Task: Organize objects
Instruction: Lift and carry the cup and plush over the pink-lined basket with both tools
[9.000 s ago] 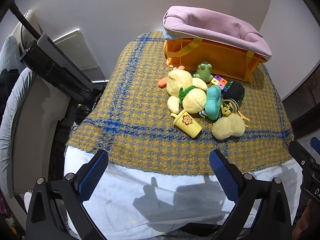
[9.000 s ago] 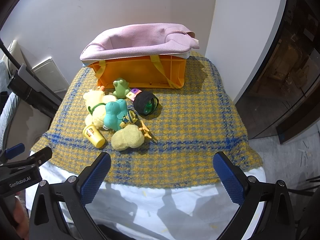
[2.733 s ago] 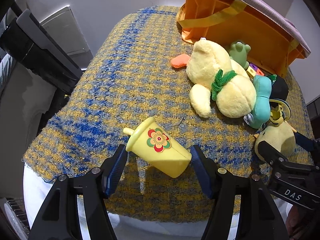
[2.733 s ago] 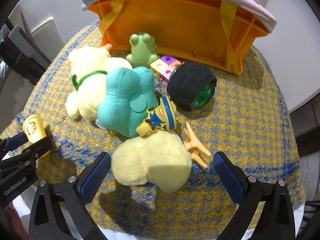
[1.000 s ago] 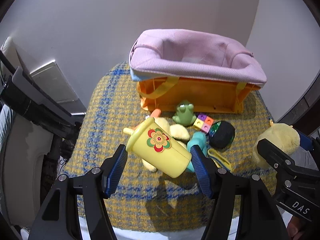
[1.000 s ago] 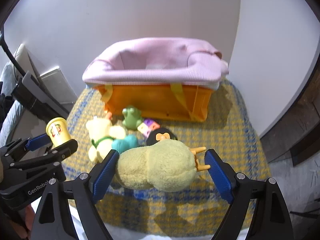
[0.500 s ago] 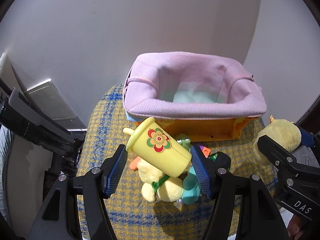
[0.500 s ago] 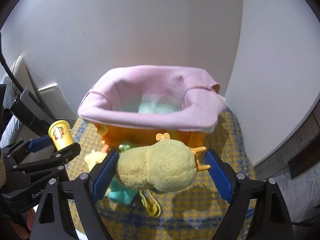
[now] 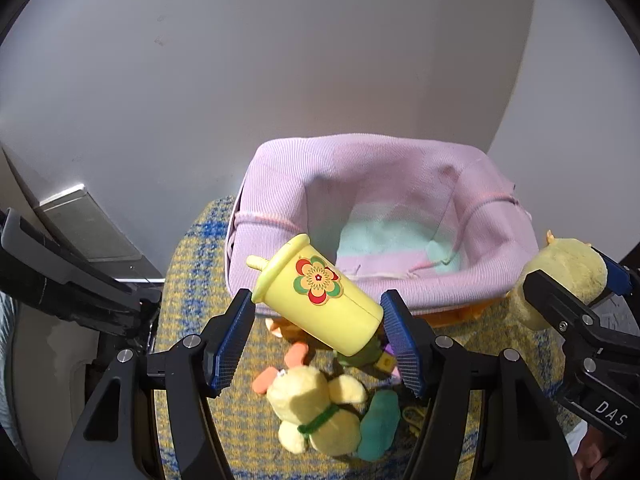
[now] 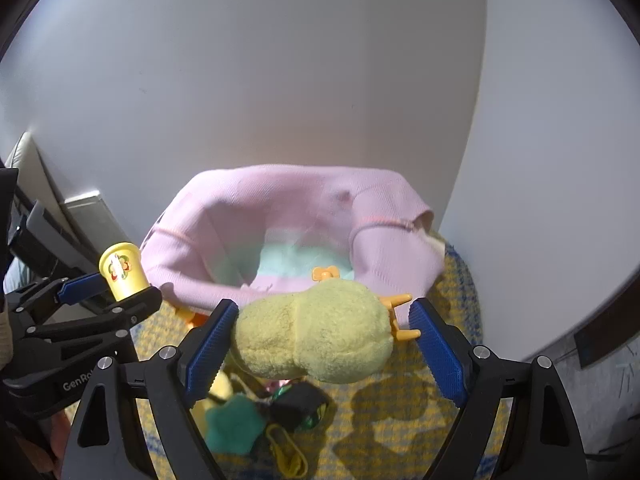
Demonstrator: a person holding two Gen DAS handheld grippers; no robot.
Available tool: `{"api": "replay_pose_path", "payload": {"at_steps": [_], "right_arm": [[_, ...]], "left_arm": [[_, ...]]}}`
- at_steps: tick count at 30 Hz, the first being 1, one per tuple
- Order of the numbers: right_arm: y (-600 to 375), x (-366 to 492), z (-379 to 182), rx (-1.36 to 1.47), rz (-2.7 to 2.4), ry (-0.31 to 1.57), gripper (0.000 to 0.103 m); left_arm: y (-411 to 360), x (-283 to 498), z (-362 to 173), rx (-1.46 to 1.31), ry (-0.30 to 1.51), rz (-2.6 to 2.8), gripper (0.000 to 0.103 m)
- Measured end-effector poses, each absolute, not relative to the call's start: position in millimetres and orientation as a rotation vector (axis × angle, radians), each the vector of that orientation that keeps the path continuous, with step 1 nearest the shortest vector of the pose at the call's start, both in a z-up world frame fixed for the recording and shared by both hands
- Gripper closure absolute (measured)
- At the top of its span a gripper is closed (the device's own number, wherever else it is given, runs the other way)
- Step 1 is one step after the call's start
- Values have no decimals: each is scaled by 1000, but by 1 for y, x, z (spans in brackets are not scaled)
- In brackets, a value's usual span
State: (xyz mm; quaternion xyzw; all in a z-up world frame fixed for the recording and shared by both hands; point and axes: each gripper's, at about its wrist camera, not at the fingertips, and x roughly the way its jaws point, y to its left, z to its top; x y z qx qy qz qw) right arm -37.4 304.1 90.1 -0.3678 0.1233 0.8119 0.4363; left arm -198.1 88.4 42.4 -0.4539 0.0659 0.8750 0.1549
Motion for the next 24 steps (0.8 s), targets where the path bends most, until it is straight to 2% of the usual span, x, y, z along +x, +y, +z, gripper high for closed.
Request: {"api": "replay_pose_path", "payload": {"at_steps": [24], "right_arm": [[359, -92, 86, -925, 2018, 286, 16]], "left_arm": [[118, -267, 20, -1363, 239, 2447, 39]]}}
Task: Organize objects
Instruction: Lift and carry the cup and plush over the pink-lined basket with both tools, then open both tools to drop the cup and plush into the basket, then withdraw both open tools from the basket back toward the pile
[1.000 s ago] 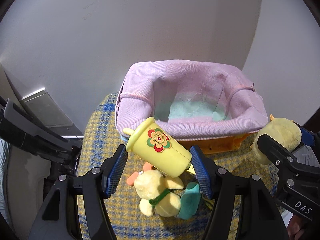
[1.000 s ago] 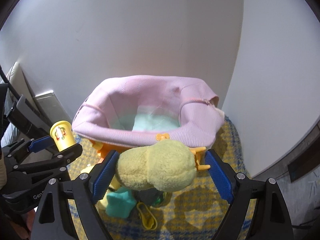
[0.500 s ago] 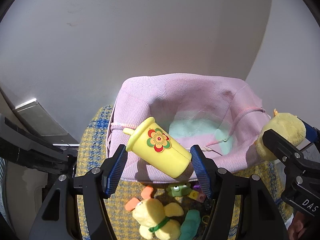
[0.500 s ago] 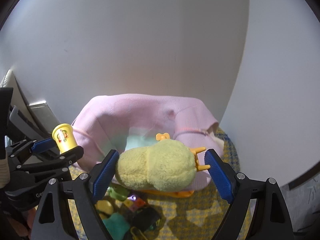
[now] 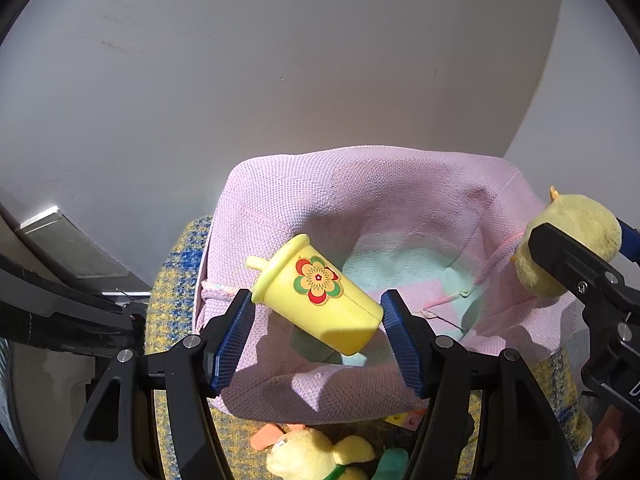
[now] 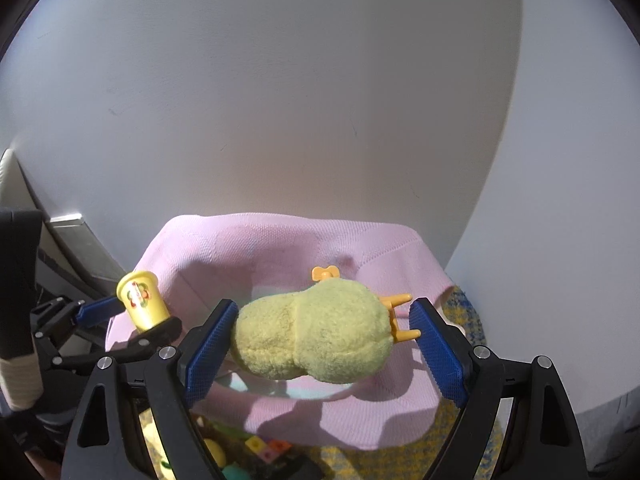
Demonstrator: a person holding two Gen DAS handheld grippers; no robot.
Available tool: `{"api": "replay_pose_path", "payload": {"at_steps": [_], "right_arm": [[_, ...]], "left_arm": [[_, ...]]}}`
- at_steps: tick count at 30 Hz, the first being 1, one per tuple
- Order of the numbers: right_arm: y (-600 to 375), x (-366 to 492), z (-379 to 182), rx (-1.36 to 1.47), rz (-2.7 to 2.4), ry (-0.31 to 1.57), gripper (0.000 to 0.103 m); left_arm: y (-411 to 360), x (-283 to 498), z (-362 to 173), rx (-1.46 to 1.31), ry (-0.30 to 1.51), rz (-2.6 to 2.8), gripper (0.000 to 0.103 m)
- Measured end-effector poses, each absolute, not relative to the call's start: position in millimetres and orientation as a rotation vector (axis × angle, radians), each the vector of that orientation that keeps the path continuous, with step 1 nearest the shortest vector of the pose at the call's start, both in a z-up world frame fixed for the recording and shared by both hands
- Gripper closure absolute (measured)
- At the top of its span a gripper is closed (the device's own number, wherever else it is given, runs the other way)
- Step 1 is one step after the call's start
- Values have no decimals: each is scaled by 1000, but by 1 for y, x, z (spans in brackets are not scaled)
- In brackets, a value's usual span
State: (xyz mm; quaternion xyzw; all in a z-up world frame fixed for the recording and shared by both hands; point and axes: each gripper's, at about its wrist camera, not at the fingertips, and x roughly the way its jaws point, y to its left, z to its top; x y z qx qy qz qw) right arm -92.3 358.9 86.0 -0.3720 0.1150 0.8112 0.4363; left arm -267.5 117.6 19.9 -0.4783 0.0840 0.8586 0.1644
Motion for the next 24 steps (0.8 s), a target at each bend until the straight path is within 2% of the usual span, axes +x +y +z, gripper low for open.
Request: {"api": "replay_pose_path", "payload": {"at_steps": [2, 4, 6, 7, 13, 24], "right_arm": [[362, -95, 86, -929, 2016, 289, 16], [367, -96, 86, -929, 2018, 298, 15], [370, -95, 87, -919, 2032, 317, 15], [371, -95, 88, -917, 2028, 316, 14], [372, -92, 93, -908, 2008, 310, 8], [345, -79, 111, -877, 2014, 280, 8]], "left_arm": [[119, -270, 18, -1375, 238, 2443, 39], [119, -273, 18, -1383, 233, 2438, 34], [117, -273, 19, -1383, 226, 2453, 13], [115, -272, 21, -1373, 220, 2470, 12], [108, -267, 28, -1375, 207, 2493, 11], [103, -246, 51, -1329, 232, 2535, 10]]}}
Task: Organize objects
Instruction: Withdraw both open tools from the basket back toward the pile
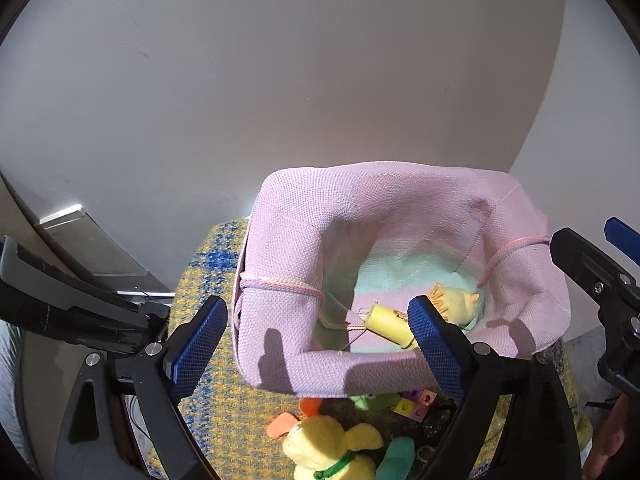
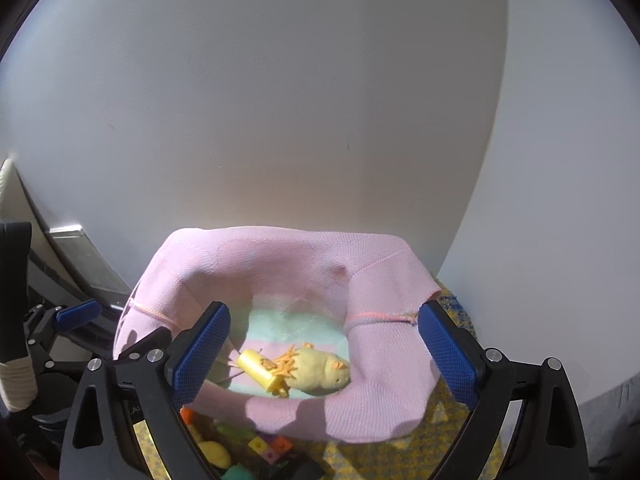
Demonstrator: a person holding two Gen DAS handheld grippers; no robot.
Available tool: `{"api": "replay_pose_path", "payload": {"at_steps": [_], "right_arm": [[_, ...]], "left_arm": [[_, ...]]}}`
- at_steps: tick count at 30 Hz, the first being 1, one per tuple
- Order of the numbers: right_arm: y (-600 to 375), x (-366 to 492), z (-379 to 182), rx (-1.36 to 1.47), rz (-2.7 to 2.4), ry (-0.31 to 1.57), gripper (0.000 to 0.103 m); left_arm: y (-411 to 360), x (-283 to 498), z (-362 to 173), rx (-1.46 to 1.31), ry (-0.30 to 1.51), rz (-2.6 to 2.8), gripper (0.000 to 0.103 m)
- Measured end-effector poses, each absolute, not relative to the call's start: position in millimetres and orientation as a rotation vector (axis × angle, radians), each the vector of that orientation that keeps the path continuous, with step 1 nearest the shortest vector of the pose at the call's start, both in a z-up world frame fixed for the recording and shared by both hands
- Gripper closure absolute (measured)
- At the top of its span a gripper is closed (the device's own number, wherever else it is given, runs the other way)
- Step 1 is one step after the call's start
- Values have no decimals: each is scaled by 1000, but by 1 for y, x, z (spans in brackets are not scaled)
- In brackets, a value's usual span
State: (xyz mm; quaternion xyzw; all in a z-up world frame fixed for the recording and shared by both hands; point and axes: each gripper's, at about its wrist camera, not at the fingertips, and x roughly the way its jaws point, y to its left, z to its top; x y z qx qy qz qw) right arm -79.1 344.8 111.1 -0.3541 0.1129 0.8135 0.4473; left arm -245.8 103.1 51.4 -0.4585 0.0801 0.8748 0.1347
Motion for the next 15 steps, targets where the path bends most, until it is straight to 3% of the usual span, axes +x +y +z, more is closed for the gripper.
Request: {"api": "replay_pose_path", "payload": {"at_steps": [15], "right_arm": [[297, -47, 119, -856, 2012, 291, 8]], "left_arm": [[75, -186, 73, -1257, 223, 2603, 4]]}}
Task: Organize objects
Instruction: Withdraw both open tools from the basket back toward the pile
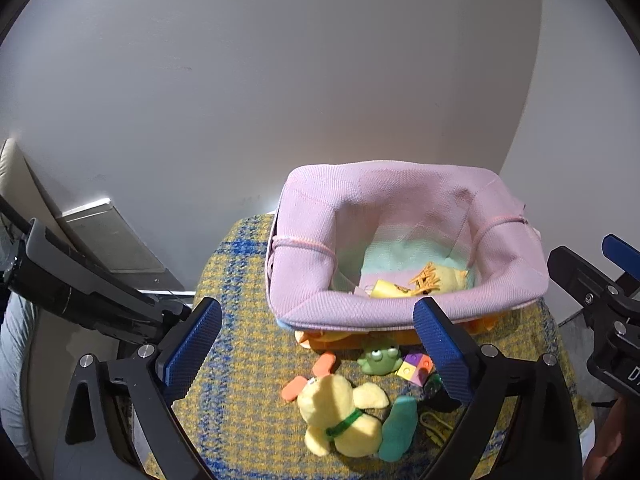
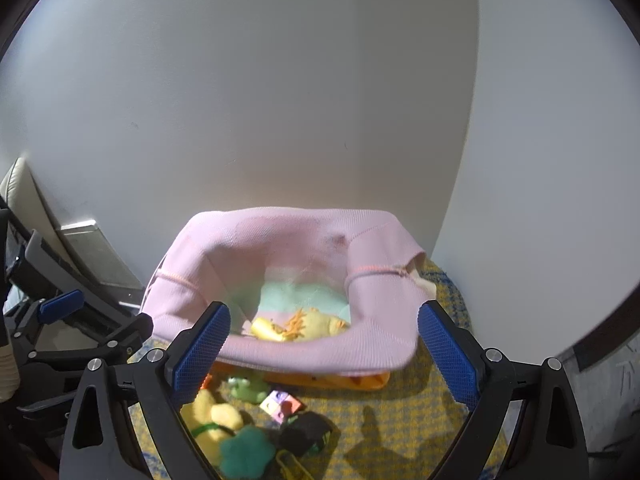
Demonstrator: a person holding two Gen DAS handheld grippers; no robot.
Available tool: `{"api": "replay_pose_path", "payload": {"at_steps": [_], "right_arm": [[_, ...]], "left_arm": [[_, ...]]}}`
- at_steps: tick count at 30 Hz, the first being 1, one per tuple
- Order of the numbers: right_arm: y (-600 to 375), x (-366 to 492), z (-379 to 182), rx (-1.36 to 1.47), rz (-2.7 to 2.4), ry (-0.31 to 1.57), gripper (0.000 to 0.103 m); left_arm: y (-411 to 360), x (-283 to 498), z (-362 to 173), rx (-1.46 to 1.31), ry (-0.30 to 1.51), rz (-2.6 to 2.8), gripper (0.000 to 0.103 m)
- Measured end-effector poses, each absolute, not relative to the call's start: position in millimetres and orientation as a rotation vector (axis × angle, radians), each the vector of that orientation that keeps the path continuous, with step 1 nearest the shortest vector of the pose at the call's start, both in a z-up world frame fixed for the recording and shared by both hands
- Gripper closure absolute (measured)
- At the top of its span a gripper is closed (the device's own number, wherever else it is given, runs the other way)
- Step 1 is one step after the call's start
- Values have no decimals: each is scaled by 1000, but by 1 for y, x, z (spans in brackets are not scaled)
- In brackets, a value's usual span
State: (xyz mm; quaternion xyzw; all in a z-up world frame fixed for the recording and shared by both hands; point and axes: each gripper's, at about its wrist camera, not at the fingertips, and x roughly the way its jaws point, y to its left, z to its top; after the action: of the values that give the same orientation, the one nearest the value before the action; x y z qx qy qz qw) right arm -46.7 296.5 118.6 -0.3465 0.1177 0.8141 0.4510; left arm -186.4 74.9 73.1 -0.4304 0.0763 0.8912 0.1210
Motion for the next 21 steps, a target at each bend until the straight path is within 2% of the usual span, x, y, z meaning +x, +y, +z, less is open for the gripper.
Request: {"api": "replay_pose_path", "payload": {"at_steps": [5, 8, 21], "right_arm": [[281, -39, 117, -859, 2008, 297, 8], [273, -33, 114, -858, 2003, 305, 1], [246, -9, 77, -898, 1963, 347, 1]], "left_arm": [[67, -166, 72, -1253, 221, 2613, 0], [63, -155, 69, -1257, 218, 2615, 0], [51, -118, 32, -1319, 216, 2603, 0]]}}
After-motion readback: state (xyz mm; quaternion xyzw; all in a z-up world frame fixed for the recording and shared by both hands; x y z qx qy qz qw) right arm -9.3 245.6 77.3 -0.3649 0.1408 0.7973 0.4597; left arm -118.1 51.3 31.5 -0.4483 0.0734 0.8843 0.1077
